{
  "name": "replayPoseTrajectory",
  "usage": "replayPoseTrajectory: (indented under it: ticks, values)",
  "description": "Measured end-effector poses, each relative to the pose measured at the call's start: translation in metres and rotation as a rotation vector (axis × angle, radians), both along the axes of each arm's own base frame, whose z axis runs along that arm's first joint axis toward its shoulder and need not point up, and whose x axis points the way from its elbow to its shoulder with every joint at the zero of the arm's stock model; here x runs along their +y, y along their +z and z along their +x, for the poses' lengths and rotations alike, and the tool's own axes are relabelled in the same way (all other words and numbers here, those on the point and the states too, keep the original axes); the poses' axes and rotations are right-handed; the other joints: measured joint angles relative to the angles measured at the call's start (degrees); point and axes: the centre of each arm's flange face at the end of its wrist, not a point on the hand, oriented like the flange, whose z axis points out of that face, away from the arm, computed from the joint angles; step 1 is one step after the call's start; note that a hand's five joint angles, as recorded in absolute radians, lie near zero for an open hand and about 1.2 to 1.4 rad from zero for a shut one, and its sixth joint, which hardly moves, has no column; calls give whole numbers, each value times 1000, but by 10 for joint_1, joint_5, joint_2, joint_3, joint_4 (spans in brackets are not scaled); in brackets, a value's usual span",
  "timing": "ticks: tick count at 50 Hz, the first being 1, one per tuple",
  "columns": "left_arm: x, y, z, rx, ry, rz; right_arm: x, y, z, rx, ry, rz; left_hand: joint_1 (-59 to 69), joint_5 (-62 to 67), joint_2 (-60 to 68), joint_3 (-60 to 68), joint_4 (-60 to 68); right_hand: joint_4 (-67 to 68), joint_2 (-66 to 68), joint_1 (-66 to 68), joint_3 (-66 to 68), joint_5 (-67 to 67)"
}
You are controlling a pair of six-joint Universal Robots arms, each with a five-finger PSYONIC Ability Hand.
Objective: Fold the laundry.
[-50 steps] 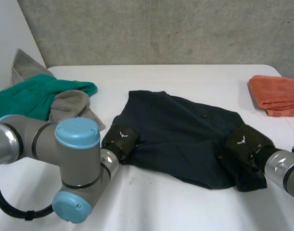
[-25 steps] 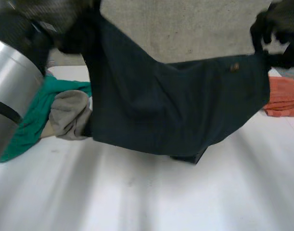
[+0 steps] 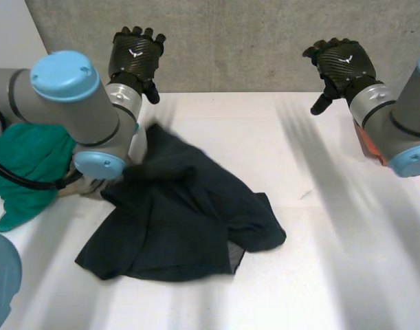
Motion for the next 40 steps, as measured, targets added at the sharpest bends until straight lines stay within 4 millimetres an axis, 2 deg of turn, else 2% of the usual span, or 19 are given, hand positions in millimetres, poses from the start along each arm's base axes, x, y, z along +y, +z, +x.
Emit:
replayPoseTrajectory:
  ticks: [3,8,11,16,19,26,29,31,35,38,40]
  values:
    - [1,-2,1,8,1,-10,-1,0,-3,-7,-65,-32,0,0,-4,-3,-3,-6,-8,-2,-13,-9]
    - [12,6,11,12,10,-23,14,11,-8,4,-89,-4,0,0,-4,-3,-3,-6,-8,-2,-13,-9]
    - [27,11,23,3,16,-15,41,15,-11,38,-49,103,0,0,-4,-3,-3,-6,-8,-2,-13,-9]
    - [55,6,37,-36,12,52,88,0,-12,90,45,354,0,0,-4,-3,-3,-6,-8,-2,-13,-9]
    - [73,-2,44,-71,4,120,114,-14,-9,99,88,509,6,2,-1,-1,1,-6,-7,-2,-13,-9]
    - [103,-31,53,-175,-24,322,154,-38,3,3,126,769,14,2,8,2,6,-6,-7,-2,-13,-9]
    - [106,-40,54,-205,-27,368,159,-40,6,-23,131,801,14,2,8,2,6,-6,-7,-2,-13,-9]
    - [104,-51,54,-255,-29,408,172,-45,16,-80,154,860,14,2,8,2,6,-6,-7,-2,-13,-9]
    - [95,-66,52,-331,-27,422,180,-54,31,-114,185,895,14,2,9,2,6,-6,-7,-2,-13,-9]
    - [85,-78,49,-382,-27,421,179,-63,41,-123,196,894,52,31,43,38,40,-2,0,3,-3,-4]
    - [80,-85,47,-402,-28,420,177,-68,45,-124,197,886,94,68,75,71,77,77,87,73,82,70]
